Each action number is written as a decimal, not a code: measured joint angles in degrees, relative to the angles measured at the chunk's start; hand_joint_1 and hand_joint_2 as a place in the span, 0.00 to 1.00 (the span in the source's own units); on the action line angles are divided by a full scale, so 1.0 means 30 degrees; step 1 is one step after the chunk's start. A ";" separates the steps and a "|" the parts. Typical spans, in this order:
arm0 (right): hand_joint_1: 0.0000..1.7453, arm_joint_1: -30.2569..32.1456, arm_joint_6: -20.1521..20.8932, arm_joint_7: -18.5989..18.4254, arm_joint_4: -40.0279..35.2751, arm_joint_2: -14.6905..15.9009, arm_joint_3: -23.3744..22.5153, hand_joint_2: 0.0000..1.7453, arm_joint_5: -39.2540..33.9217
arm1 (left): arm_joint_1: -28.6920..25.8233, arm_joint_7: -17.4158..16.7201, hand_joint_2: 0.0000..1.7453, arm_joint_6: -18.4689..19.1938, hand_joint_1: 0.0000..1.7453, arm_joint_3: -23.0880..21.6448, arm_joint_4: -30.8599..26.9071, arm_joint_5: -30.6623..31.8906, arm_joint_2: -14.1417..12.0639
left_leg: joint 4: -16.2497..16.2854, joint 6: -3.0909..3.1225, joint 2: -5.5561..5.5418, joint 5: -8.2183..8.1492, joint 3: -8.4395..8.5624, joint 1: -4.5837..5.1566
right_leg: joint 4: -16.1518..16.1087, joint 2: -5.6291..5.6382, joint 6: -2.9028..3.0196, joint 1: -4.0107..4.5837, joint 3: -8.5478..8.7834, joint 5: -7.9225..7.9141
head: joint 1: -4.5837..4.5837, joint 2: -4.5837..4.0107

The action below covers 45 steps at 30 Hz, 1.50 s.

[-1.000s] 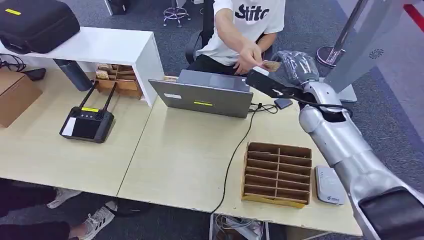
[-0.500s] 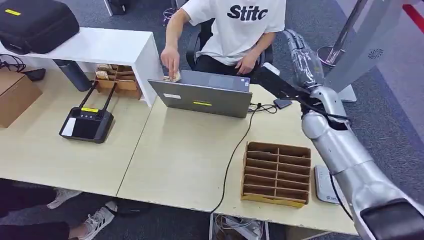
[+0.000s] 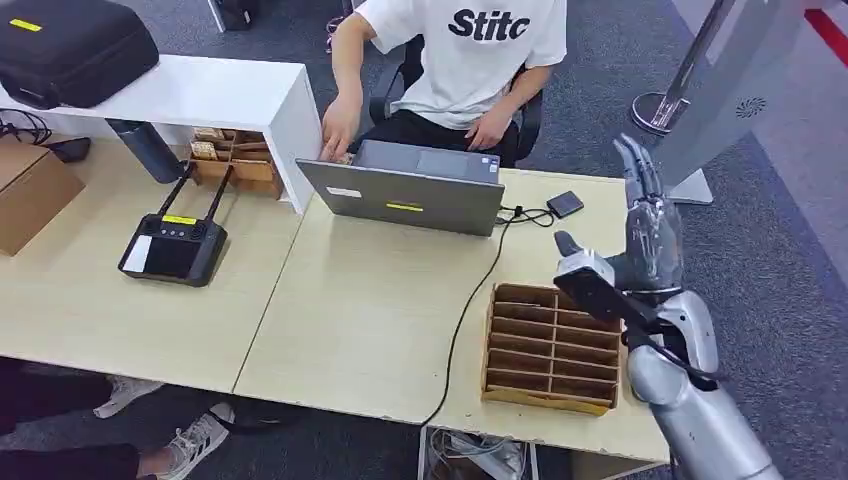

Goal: Pass the card to the sensor for recognition and then transmit it.

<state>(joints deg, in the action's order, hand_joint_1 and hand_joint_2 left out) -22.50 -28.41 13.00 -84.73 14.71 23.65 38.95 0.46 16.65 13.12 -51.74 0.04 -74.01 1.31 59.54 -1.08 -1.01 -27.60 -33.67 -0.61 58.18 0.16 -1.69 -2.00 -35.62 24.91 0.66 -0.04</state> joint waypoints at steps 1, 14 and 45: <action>0.00 0.0558 -0.0081 0.0118 -0.0310 0.0022 -0.0140 1.00 -0.0059 | -0.0031 0.0088 1.00 -0.0008 0.00 0.0051 0.0000 -0.0029 0.0029 | -0.0001 0.0000 0.0002 0.0000 -0.0008 -0.0001 | 0.0003 0.0001 0.0000 0.0000 -0.0001 0.0000 | 0.0000 0.0000; 0.00 0.2297 -0.0183 0.0351 -0.1773 0.0175 -0.0657 1.00 -0.0131 | -0.0049 0.0109 1.00 -0.0030 0.00 0.0139 0.0000 -0.0080 0.0051 | -0.0002 0.0000 0.0030 0.0001 0.0005 0.0004 | 0.0003 0.0028 0.0002 -0.0006 0.0000 -0.0005 | 0.0000 0.0000; 0.00 0.8508 -0.0599 0.1144 -0.3544 0.0291 0.0895 1.00 -0.0679 | -0.0336 0.0510 1.00 -0.0307 0.00 0.0641 0.0000 -0.0510 0.0226 | -0.0005 0.0033 0.0022 -0.0039 -0.0003 0.0004 | 0.0000 0.0016 -0.0025 -0.0007 0.0007 0.0046 | 0.0000 0.0000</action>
<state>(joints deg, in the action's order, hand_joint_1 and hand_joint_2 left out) 3.02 -30.21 16.43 -95.36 15.58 26.34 36.91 -0.54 18.19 12.20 -49.81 0.04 -75.54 1.99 59.53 -0.99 -0.94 -27.72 -33.68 -0.60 58.18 0.21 -1.77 -2.02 -35.60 25.04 0.66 -0.04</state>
